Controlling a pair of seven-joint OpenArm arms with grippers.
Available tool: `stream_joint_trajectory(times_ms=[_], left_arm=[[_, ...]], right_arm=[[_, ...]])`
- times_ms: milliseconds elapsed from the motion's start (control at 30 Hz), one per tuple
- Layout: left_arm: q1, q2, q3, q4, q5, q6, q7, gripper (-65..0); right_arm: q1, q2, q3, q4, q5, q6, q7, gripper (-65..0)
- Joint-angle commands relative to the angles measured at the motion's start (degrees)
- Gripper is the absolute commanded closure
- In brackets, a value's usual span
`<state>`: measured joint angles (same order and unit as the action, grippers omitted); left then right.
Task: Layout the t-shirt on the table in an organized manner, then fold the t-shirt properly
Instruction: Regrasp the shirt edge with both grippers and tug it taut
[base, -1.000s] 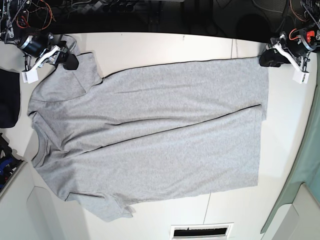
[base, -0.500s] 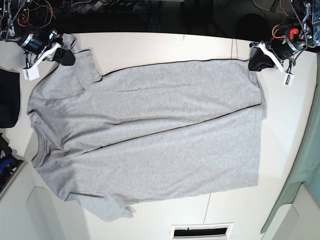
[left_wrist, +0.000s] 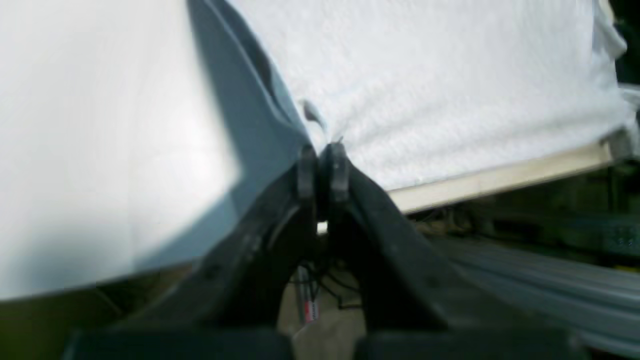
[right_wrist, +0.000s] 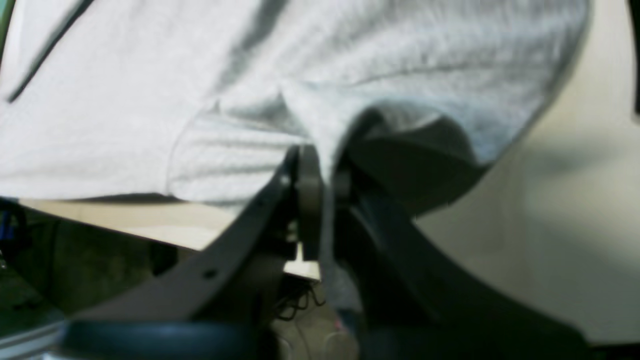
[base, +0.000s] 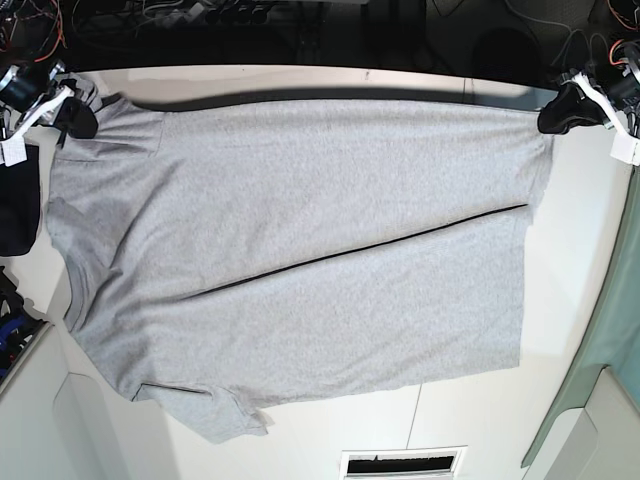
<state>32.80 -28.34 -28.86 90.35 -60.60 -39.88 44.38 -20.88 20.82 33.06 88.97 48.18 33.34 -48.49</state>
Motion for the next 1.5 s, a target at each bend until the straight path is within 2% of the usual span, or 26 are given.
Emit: stream_joint_trajectory(times_ms=[0, 233, 400, 533, 600, 667, 767, 900, 1067, 1200, 1233, 1300, 1333, 1400, 1467], left_arm=[[0.63, -1.2, -0.85, 2.12, -1.33, -0.12, -0.79, 0.0], [1.62, -1.22, -6.36, 6.71, -2.67, -0.12, -0.83, 0.0], [1.31, -1.36, -6.88, 6.69, -1.97, -0.12, -1.29, 0.0], [1.18, -1.36, -5.14, 6.45, 7.39, -0.12, -10.23, 0.0], [-0.42, -1.36, -3.63, 5.66, 12.61, -0.12, -13.88, 0.0], [-3.56, -1.38, -1.49, 3.61, 16.0, -0.12, -13.99, 0.0], [-9.03, -1.38, 1.73, -1.97, 18.56, -0.12, -14.23, 0.0], [-16.63, -1.44, 3.82, -10.95, 21.07, -0.12, -14.6, 0.0], [-22.82, -2.34, 5.51, -19.52, 21.2, -0.12, -14.62, 0.0], [-22.8, -2.25, 5.51, -20.79, 18.73, -0.12, -14.62, 0.0], [-22.53, -2.27, 5.51, -20.79, 17.88, -0.12, -14.6, -5.8], [-22.01, -2.34, 5.49, -20.76, 15.98, -0.12, -14.1, -18.7], [-21.94, -2.32, 5.49, -20.76, 14.69, -0.12, -12.48, -23.2], [-21.97, -2.29, 5.49, -20.7, 11.54, -0.12, -8.61, -24.3], [-21.31, -2.29, 4.83, -20.33, 8.39, -0.12, -7.13, -24.3]], right_arm=[[-0.72, 1.38, 0.85, 2.01, 0.48, -0.09, 1.11, 0.0], [-1.09, 1.4, 5.38, 9.81, 0.26, -0.11, 3.1, 0.0], [4.24, 2.99, 4.57, 10.03, 0.24, -0.09, 3.61, 0.0], [10.71, 3.3, 0.7, 8.79, -2.32, -0.09, 4.63, 0.0], [13.94, 3.28, -2.54, 6.99, -4.33, -0.11, 5.64, 0.0], [17.29, 3.28, -6.19, 4.42, -7.17, -0.13, 6.4, 0.0], [22.34, 3.28, -10.6, -0.68, -11.15, -0.17, 8.37, 0.0], [28.7, 3.28, -12.92, -8.96, -15.1, -0.37, 11.82, 0.0], [34.56, 3.13, -12.96, -18.08, -15.41, -0.33, 11.82, 0.0], [34.03, 2.97, -12.94, -21.51, -14.78, -0.35, 11.8, 0.0], [33.66, 2.86, -12.94, -22.01, -14.78, -0.35, 11.8, 0.0], [32.54, 2.82, -12.94, -22.16, -14.75, -0.55, 11.8, -14.2], [31.91, 2.89, -12.87, -22.16, -14.8, -0.59, 11.76, -21.2], [30.84, 3.06, -12.22, -22.14, -14.78, -0.83, 10.78, -28.8], [29.88, 3.13, -10.29, -21.7, -14.49, -1.75, 9.03, -29.1]])
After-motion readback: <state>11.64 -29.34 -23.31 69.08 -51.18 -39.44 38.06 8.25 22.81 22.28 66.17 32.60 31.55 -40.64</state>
